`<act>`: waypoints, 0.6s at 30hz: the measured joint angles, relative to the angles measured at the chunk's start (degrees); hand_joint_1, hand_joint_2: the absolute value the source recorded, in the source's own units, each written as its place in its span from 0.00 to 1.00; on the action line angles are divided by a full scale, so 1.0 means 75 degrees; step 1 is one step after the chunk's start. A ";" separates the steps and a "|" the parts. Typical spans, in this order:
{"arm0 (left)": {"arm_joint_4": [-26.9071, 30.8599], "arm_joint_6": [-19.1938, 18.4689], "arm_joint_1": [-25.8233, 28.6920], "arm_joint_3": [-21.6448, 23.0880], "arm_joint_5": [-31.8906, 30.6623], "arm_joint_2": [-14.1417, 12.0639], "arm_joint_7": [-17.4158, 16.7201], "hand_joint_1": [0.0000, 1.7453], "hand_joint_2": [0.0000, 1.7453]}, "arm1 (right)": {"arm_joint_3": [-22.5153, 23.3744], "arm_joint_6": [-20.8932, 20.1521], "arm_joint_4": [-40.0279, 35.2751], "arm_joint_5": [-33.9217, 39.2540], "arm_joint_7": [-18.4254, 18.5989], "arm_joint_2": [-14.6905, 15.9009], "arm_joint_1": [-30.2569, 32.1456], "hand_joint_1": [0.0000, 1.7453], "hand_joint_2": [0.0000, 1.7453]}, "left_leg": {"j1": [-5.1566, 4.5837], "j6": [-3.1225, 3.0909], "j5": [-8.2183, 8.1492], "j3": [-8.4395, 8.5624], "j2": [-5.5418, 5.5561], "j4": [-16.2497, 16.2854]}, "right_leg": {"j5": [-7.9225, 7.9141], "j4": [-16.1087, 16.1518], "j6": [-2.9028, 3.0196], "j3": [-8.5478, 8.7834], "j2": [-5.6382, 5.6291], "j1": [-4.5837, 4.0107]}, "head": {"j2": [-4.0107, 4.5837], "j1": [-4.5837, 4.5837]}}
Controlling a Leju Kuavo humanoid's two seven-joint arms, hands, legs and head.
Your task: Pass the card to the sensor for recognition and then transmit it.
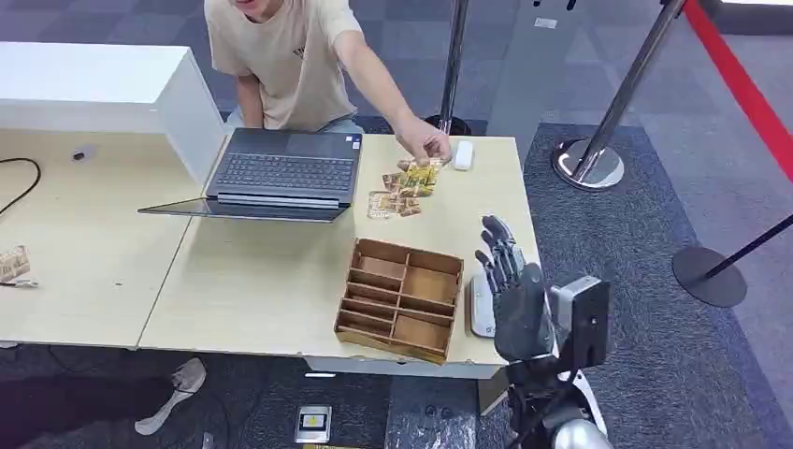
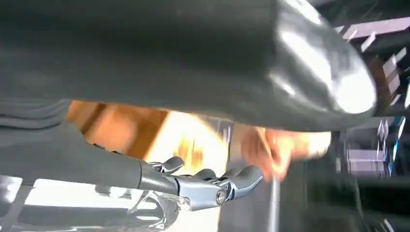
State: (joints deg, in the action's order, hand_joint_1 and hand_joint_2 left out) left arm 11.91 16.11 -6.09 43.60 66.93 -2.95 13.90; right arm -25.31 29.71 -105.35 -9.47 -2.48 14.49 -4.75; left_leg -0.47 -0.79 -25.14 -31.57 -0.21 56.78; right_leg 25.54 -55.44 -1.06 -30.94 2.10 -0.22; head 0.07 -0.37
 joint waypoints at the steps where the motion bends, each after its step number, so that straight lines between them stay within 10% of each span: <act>1: 0.0000 0.0000 -0.0001 -0.0015 -0.0009 0.0000 0.0000 0.00 0.00 | -0.0017 0.0043 0.0012 -0.0628 0.0283 0.0000 -0.0093 0.00 0.00 | 0.0000 0.0000 0.0000 0.0001 -0.0001 0.0000 | 0.0000 0.0000 0.0000 0.0000 -0.0001 0.0000 | 0.0000 0.0000; 2: 0.0000 0.0000 -0.0004 -0.0023 -0.0009 0.0000 0.0000 0.00 0.00 | -0.0038 0.0064 0.0012 -0.0901 0.0392 0.0000 -0.0172 0.00 1.00 | 0.0000 0.0000 0.0000 0.0002 -0.0001 0.0000 | 0.0000 0.0000 0.0000 0.0000 -0.0001 0.0000 | 0.0000 0.0000; 6: 0.0000 0.0000 -0.0001 -0.0032 -0.0044 0.0000 -0.0011 0.00 0.00 | -0.0111 0.0157 0.0046 -0.2001 0.0936 0.0000 -0.0330 0.00 1.00 | 0.0000 0.0000 0.0000 -0.0003 0.0000 0.0000 | 0.0000 -0.0001 0.0000 0.0000 0.0001 0.0000 | 0.0000 0.0000; 11: 0.0000 -0.0090 -0.0013 -0.0023 -0.0347 0.0000 -0.0116 0.00 0.00 | -0.0178 -0.0120 0.0183 -0.6392 0.1779 0.0020 -0.0905 0.00 1.00 | 0.0000 0.0000 0.0000 0.0001 -0.0003 0.0000 | 0.0000 0.0000 0.0000 -0.0001 -0.0003 0.0000 | 0.0000 -0.0003; 18: 0.0000 -0.0105 -0.0010 -0.0015 -0.0391 0.0000 -0.0119 0.00 0.00 | -0.0282 -0.0231 0.0416 -0.6641 0.1907 0.0038 -0.1300 0.00 1.00 | 0.0000 0.0000 0.0000 -0.0001 -0.0003 0.0000 | 0.0000 0.0000 0.0000 -0.0001 -0.0001 0.0000 | 0.0000 0.0003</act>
State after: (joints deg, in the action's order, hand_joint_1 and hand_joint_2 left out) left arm 11.91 15.32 -6.16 43.50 64.00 -2.95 13.00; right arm -27.43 27.98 -102.23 -59.28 11.82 14.78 -14.51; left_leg -0.47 -0.79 -25.14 -31.58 -0.23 56.78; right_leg 25.54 -55.44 -1.06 -30.94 2.09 -0.21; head 0.07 -0.35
